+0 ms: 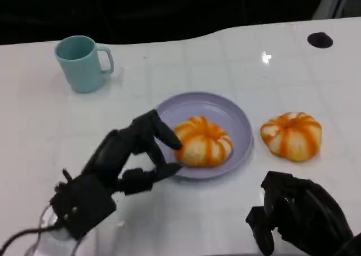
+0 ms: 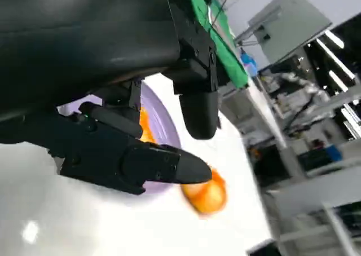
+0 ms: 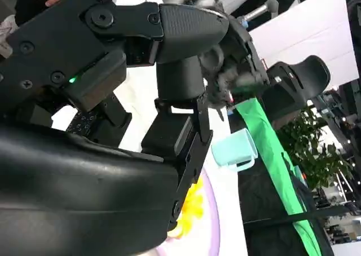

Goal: Grasp the bread from the table and place it into the plate.

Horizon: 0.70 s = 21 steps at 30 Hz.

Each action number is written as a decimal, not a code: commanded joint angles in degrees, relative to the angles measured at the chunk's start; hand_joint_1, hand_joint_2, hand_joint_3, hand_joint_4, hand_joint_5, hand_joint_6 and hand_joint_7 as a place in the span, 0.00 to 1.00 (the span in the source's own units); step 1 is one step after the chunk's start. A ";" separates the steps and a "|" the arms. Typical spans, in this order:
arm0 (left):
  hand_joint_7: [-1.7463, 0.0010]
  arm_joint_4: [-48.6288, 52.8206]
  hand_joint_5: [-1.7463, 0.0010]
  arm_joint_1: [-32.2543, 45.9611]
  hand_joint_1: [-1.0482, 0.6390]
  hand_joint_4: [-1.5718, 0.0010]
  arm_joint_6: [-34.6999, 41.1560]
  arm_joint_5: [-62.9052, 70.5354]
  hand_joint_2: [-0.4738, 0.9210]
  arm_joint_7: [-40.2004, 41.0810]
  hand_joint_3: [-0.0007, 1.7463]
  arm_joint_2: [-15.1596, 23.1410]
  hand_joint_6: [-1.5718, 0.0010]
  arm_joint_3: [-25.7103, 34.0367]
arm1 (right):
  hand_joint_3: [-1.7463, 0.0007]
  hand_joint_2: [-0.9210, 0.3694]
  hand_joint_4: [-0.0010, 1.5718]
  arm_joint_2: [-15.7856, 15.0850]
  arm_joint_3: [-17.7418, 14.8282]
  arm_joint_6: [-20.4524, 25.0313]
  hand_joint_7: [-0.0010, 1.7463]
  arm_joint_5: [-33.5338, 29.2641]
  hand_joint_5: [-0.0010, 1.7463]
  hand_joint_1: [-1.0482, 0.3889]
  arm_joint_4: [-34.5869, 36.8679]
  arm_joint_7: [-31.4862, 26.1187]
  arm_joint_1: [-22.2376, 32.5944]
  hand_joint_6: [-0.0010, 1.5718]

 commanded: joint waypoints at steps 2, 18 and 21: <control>0.00 -9.87 0.00 8.32 0.26 0.56 6.29 -9.47 1.00 -4.35 0.18 -1.98 0.70 2.23 | 0.56 0.28 0.77 -0.76 0.54 -0.35 0.81 -0.40 0.90 0.09 -1.51 -0.76 0.73 0.66; 0.00 -22.95 0.00 23.12 0.25 0.41 22.04 -20.88 1.00 -12.68 0.17 -3.50 0.55 3.69 | 0.56 0.29 0.78 -1.03 0.50 0.21 0.81 1.10 0.90 0.09 -2.61 -0.64 1.17 0.66; 0.00 -21.56 0.00 23.15 0.25 0.41 21.75 -21.09 1.00 -13.75 0.17 -4.37 0.56 4.17 | 0.57 0.29 0.78 -1.38 0.46 0.24 0.81 1.07 0.90 0.08 -2.51 -0.50 1.08 0.66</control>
